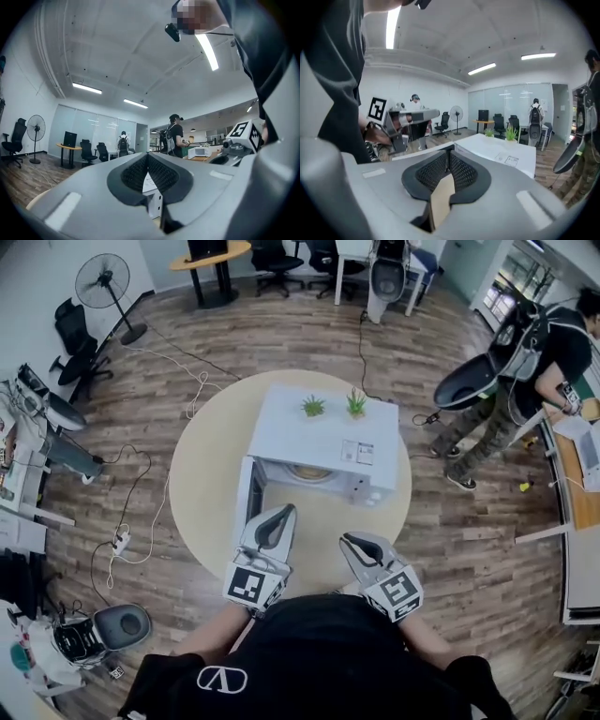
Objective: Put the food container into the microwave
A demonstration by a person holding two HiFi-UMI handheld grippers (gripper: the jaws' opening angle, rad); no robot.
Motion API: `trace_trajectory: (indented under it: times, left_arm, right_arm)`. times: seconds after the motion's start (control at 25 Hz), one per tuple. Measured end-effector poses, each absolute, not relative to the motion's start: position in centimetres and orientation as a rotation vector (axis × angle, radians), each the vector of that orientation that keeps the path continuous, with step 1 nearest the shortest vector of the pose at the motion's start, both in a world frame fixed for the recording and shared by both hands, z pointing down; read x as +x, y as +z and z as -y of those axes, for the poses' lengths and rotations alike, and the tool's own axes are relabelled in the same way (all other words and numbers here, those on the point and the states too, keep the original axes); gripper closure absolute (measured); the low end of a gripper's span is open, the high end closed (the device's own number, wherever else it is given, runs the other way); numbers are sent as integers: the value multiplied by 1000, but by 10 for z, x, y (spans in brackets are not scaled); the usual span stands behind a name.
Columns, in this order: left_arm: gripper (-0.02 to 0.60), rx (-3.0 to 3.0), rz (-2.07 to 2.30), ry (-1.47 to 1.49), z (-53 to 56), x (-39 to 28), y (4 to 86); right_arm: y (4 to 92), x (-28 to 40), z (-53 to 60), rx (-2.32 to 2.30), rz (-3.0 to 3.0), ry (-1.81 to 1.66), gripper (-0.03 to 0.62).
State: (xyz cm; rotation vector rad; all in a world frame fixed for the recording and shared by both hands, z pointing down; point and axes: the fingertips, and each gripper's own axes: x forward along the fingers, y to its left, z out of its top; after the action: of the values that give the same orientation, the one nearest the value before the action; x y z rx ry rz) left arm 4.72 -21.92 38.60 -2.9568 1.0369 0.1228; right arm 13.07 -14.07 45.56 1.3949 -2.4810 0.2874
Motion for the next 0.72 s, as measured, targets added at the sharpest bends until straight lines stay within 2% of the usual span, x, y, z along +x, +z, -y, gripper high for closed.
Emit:
trace_trajectory:
  times: [0.28, 0.72]
  left_arm:
    - [581, -2919, -1017, 220, 215, 52, 355]
    - [581, -2838, -1026, 260, 219, 52, 321]
  right_arm:
    - [379, 159, 146, 1666, 2601, -61, 580]
    - [341, 195, 155, 1909, 2601, -236, 585]
